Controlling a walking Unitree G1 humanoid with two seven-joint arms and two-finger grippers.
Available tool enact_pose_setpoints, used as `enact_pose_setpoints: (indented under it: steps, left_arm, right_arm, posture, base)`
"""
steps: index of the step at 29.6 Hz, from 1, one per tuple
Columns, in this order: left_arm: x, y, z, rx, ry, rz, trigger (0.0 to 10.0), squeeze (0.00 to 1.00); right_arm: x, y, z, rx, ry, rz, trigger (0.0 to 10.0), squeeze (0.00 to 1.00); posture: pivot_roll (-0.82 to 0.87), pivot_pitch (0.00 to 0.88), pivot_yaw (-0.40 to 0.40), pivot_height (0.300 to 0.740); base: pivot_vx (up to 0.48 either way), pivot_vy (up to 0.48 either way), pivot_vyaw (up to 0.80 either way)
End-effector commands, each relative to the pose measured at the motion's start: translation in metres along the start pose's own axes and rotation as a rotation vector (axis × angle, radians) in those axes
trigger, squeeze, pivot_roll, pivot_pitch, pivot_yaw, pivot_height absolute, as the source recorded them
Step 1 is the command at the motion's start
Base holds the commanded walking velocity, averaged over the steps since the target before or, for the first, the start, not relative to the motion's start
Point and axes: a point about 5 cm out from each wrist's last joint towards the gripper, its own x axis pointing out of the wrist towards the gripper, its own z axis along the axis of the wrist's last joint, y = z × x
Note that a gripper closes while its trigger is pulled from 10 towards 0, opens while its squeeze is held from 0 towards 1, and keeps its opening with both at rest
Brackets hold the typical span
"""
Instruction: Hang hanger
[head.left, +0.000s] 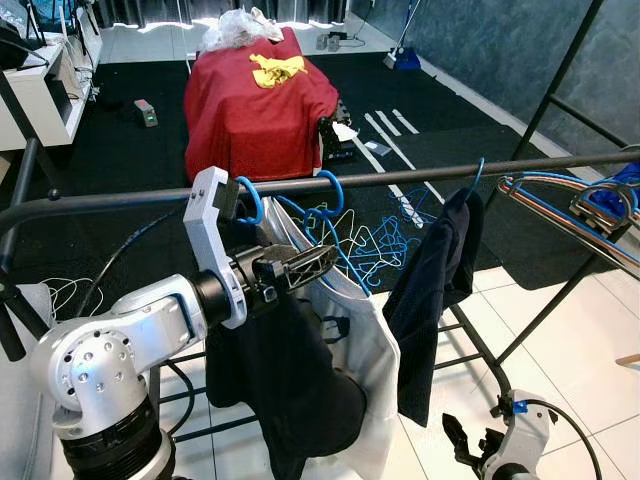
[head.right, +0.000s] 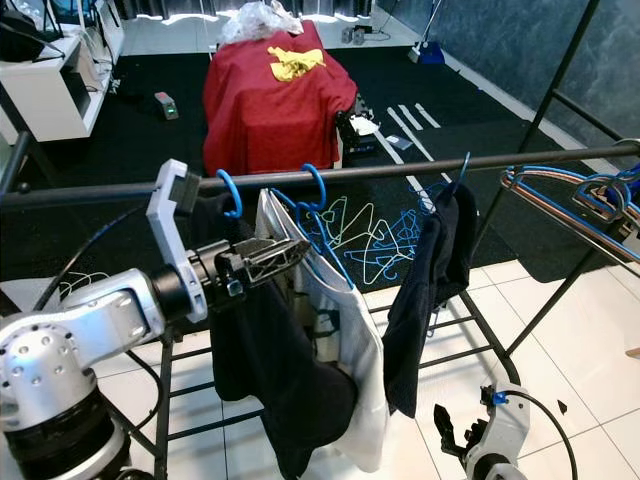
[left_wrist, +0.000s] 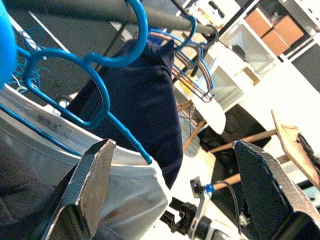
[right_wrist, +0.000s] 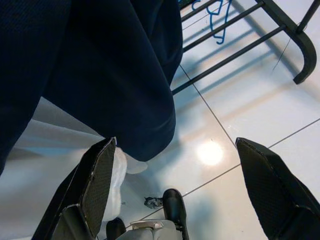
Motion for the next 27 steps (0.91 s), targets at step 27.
enact_pose_setpoints:
  steps: [27]
  left_arm:
    - [-0.020,0.036,0.035,0.386,0.018,0.484,10.0,0.00]
  right_arm:
    - [-0.001,-0.009,-0.010,0.027,0.030,-0.024,10.0,0.00]
  posture:
    - [-0.08,0.124,-0.058,0.740]
  base:
    - [0.000,0.000,0.00]
